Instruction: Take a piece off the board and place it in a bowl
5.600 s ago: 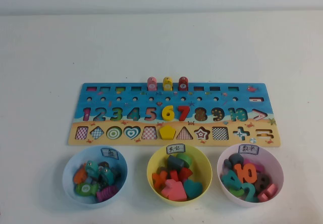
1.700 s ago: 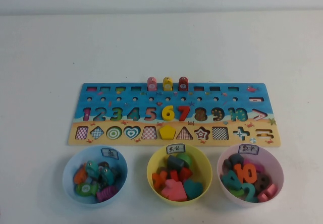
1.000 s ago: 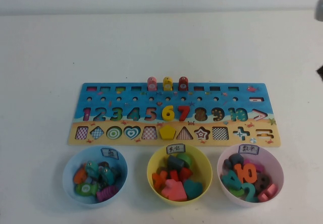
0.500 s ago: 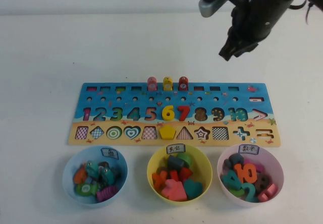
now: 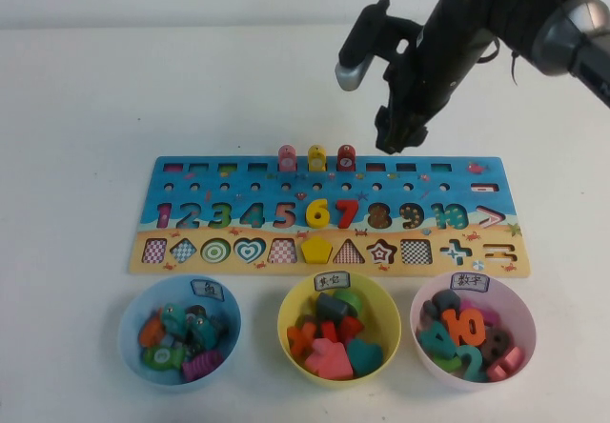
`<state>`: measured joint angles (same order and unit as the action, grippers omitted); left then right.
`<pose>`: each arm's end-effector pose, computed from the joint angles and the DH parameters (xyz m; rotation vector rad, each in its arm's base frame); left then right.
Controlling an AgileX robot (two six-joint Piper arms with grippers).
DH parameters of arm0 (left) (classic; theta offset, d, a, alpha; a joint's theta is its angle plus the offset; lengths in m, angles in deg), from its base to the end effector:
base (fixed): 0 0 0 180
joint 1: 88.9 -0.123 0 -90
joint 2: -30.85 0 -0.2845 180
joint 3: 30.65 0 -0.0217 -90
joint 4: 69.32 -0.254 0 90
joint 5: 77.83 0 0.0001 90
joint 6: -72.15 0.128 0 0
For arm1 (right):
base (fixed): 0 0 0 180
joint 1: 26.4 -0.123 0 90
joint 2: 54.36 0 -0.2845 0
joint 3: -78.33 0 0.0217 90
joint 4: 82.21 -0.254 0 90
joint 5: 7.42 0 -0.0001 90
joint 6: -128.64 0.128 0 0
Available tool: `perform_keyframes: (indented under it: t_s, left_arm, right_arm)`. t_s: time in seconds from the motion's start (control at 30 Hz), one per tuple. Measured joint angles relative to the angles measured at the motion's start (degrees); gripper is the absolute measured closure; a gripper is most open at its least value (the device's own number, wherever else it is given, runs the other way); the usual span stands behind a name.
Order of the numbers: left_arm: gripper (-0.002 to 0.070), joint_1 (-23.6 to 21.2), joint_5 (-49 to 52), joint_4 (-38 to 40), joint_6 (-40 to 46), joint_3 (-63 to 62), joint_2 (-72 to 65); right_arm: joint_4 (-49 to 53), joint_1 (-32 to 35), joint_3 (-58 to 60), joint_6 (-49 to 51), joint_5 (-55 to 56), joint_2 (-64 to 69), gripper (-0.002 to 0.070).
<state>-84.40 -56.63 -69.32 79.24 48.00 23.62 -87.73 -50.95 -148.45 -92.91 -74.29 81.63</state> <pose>0.0916 -0.0072 0.1610 0.1887 1.8595 0.0312 0.4593 0.2222 0.2294 -1.4587 2.2894 0.0448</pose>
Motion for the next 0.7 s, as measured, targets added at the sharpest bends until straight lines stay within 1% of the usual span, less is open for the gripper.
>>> perform_keyframes:
  t_s: [0.17,0.33,0.43,0.7]
  left_arm:
    - [0.0680,0.00,0.00,0.00,0.00,0.00,0.00]
    - [0.0680,0.00,0.00,0.00,0.00,0.00,0.00]
    - [0.0680,0.00,0.00,0.00,0.00,0.00,0.00]
    - [0.0680,0.00,0.00,0.00,0.00,0.00,0.00]
  right_arm:
    - [-3.45,0.00,-0.26,-6.81,3.97,1.55,0.0237]
    - [-8.92,0.00,-0.36,-12.06,6.70,3.12,0.0264]
    - [-10.15,0.00,-0.36,-13.89,7.23,3.79,0.0281]
    - [-11.65,0.00,-0.36,-15.17,8.63,5.74,0.0288]
